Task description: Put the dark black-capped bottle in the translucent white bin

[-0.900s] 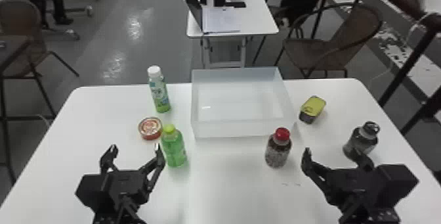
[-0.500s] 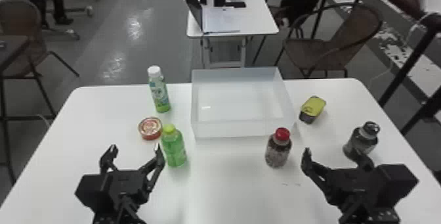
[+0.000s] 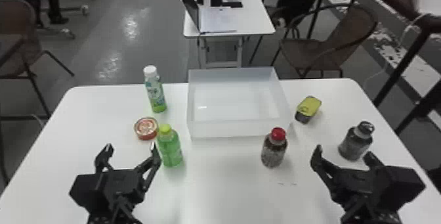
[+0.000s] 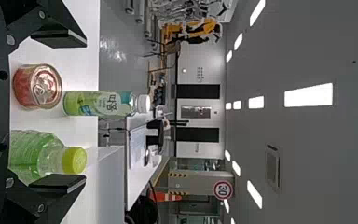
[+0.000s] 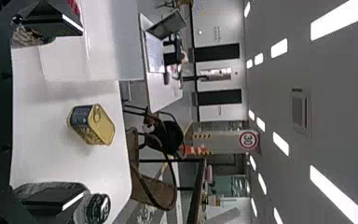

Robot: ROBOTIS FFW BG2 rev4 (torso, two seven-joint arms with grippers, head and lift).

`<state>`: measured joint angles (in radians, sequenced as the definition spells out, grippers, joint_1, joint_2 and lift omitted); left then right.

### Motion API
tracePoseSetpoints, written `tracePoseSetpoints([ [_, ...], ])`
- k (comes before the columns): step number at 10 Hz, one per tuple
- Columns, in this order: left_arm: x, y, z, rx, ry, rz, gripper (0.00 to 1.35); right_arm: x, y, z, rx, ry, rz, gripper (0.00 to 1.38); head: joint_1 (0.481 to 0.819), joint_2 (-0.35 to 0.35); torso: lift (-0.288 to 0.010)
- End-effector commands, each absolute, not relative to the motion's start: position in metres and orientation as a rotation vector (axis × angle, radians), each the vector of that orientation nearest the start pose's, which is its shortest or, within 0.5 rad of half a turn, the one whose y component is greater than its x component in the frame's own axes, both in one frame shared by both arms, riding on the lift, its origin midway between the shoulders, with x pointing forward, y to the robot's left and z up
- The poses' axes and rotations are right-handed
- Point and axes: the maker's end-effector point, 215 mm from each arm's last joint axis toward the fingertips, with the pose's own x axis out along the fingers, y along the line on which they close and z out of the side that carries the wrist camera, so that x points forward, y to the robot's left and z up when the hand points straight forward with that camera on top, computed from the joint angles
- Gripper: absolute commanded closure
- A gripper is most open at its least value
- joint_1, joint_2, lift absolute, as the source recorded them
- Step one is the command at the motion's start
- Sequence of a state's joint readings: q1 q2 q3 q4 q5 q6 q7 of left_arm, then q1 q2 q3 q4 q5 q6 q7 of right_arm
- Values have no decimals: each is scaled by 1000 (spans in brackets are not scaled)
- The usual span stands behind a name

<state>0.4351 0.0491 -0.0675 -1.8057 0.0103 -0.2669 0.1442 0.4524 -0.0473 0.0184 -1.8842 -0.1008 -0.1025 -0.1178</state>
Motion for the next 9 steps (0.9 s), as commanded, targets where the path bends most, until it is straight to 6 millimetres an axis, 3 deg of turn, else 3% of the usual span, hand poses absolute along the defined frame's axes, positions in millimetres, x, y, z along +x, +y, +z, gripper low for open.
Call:
tracePoseSetpoints([
  [1,452,228,-361,-3,-64,65,260,451,-281,-388,76,45,-161,84,695,-19,-65],
  [3,452,229,-360,-5,-65,64,260,458,-326,-398,67,25,-240,82,695,-69,-65],
  [5,452,229,-361,-8,-63,65,260,471,-357,-406,69,9,-288,82,695,-124,-65],
  [7,451,230,-362,-13,-63,68,260,488,-370,-429,92,26,-253,82,695,-149,-65],
  [9,449,233,-363,-19,-60,80,260,506,-367,-444,91,45,-207,82,695,-159,-65],
])
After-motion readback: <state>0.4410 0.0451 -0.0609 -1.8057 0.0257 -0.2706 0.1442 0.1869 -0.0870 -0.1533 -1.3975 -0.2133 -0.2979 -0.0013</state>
